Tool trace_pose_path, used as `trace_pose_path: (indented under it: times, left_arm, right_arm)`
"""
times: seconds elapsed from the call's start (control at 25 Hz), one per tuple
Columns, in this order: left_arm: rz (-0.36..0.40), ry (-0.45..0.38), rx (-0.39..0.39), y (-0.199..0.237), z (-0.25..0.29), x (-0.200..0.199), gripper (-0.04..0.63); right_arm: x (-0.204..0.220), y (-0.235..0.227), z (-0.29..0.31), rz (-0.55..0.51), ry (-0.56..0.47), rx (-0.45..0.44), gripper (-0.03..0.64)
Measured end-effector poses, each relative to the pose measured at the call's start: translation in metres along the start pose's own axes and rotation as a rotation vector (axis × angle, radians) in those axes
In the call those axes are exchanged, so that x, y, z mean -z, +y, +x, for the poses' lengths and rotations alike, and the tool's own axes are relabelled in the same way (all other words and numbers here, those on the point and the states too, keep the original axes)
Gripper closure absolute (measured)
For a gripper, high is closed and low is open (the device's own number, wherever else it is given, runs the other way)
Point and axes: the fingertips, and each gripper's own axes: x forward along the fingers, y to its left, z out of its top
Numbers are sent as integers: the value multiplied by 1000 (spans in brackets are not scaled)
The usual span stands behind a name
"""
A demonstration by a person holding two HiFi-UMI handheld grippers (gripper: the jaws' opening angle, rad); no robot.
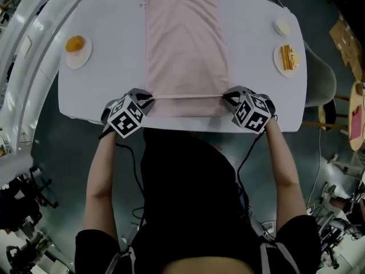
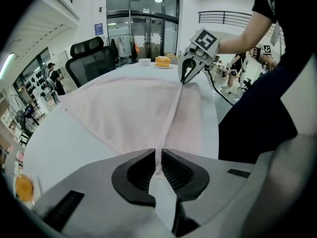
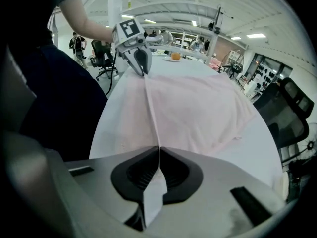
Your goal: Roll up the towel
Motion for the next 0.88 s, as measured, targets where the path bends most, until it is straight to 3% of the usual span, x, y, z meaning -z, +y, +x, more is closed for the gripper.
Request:
trace_pose_path:
  times: [0.12,0.2,0.36,0.4,0.6,0.64,0.8,0.88]
  left_arm:
    - [9,13,-25,4,6,-4,552]
    - [8,13,-30,7,9,-6,552]
    - [-4,6,-51,11,8,-4,547]
    - [-12,6,-64,12,7,-3,541]
    - [-49,13,-141,22,3,-2,433]
    - [-60,4,-157,25,0,-3,423]
    - [-90,-35,-185,34,-22,-2,422]
    - [-63,-28,-181,31,-32,-1,422]
  right_arm:
    - [6,-5,3,-1,14,-8,599]
    - [10,-10,4,9,18,-4,551]
    - [8,-15,4,18,12,11,548]
    - [9,-16,4,17,15,17,504]
    - [11,-27,1,10,17,61,482]
    - [10,-31,-2,9,17,76,404]
    - [-3,-44,-21,6,-18,148,391]
    - [-9,-44,-33,-1,-41,158,391]
